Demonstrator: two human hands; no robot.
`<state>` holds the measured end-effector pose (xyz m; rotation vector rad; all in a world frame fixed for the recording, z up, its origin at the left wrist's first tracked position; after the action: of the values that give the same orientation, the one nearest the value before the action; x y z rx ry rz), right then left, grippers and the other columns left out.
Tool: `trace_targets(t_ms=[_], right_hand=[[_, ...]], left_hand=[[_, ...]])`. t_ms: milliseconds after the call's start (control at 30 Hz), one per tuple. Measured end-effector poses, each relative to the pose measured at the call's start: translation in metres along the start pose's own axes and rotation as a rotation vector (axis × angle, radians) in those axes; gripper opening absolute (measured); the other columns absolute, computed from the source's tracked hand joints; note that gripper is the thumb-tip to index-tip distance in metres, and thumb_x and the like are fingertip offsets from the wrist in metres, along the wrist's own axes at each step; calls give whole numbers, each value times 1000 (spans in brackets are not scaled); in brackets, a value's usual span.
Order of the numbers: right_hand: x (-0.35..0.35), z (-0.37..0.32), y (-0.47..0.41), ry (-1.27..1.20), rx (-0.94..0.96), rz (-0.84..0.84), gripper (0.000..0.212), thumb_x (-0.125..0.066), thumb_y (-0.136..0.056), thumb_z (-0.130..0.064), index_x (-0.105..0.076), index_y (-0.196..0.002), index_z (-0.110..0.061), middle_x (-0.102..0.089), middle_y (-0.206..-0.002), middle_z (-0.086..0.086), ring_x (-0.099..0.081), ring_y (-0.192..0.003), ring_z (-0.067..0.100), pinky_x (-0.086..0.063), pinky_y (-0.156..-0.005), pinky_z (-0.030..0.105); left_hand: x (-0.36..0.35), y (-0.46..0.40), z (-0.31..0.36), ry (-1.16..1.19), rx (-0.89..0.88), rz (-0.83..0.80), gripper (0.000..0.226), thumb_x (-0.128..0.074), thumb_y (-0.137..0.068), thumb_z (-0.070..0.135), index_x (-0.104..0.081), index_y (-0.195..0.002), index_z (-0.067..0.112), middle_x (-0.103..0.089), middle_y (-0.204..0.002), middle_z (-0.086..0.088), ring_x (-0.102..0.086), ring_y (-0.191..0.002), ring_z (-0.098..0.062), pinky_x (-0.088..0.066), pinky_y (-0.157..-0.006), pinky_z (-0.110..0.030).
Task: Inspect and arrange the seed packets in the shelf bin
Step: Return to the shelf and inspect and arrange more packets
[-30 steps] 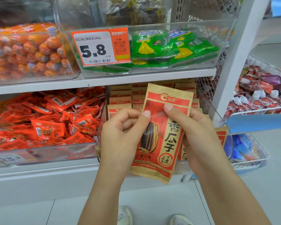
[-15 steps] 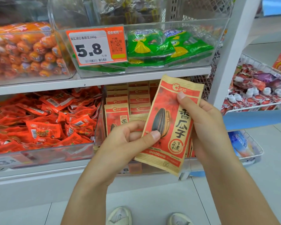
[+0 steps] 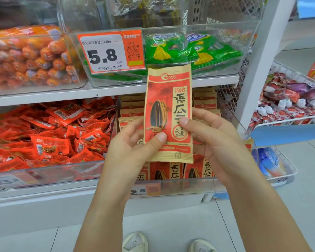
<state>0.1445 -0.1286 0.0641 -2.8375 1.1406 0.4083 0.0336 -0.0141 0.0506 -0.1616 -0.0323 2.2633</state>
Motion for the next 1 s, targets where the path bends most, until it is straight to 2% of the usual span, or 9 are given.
trace_targets(t_ms=[133, 233, 300, 400, 500, 567, 667, 800, 1000], right_hand=[[-4, 3, -1, -14, 26, 34, 43, -72, -78, -16, -59, -119, -12, -76, -97, 6, -74, -82, 15, -59, -65, 27], [-6, 1, 1, 3, 48, 38, 57, -74, -65, -27, -58, -118, -14, -75, -103, 7, -74, -84, 16, -59, -66, 28], [-6, -1, 2, 21, 66, 38, 58, -74, -61, -28, -58, -115, -14, -74, -104, 7, -74, -81, 15, -58, -64, 26], [-6, -2, 4, 37, 80, 36, 57, -74, -61, -28, -59, -114, -13, -73, -103, 7, -74, -79, 15, -57, -62, 24], [-4, -2, 3, 87, 100, 32, 49, -72, -64, -36, -63, -107, -15, -74, -102, 3, -73, -88, 13, -60, -74, 29], [-3, 0, 2, 162, 89, 21, 48, -70, -66, -46, -65, -108, -22, -74, -102, -3, -70, -98, 9, -56, -91, 36], [-7, 5, 1, 191, 47, -38, 54, -74, -75, -55, -59, -122, -33, -75, -107, -6, -68, -106, 10, -47, -103, 38], [-7, 4, 1, 178, 58, -63, 50, -65, -74, -50, -59, -121, -36, -75, -103, -7, -70, -103, 11, -47, -102, 38], [-6, 1, 1, 165, 64, -65, 47, -72, -76, -49, -61, -119, -34, -76, -99, -7, -70, -99, 10, -51, -89, 33]], left_hand=[[8, -1, 2, -226, -118, 193, 55, -84, -70, 32, -50, -113, 34, -67, -117, 10, -67, -103, -10, -55, -87, -36], [2, 0, 1, -243, -107, 102, 37, -79, -77, 36, -50, -99, 30, -69, -107, 14, -65, -103, -7, -56, -79, -27], [-3, 1, -3, -273, -67, -10, 48, -83, -65, 50, -52, -96, 31, -70, -101, 20, -66, -98, -4, -54, -74, -20], [-5, 3, -8, -241, -31, -62, 55, -79, -51, 52, -52, -92, 28, -74, -96, 9, -73, -82, -15, -58, -75, -29], [-6, 3, -5, -130, -19, -106, 53, -78, -59, 42, -52, -95, 13, -75, -84, 4, -71, -72, -11, -55, -69, -20], [-7, 3, -2, -92, -5, -143, 59, -71, -65, 45, -53, -102, 2, -73, -80, 6, -69, -76, -10, -55, -78, -23], [-6, 3, -1, -97, -3, -144, 69, -64, -66, 54, -59, -109, 1, -72, -89, -10, -68, -92, -32, -53, -94, -41], [-6, 3, -2, -85, 6, -154, 65, -65, -69, 51, -64, -111, 1, -66, -106, -28, -66, -102, -38, -46, -103, -54], [-8, 1, -7, -93, -10, -200, 52, -64, -75, 47, -70, -102, 3, -71, -103, -19, -67, -97, -34, -52, -96, -41]])
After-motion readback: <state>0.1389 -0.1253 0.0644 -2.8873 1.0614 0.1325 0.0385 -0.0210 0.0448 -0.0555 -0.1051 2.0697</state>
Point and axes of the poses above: each hand's wrist, its own y-axis away from the middle knuckle, its own x-axis out of the back of the hand, z = x × y, the point moved 5 cm from there along -y, towards the middle knuckle
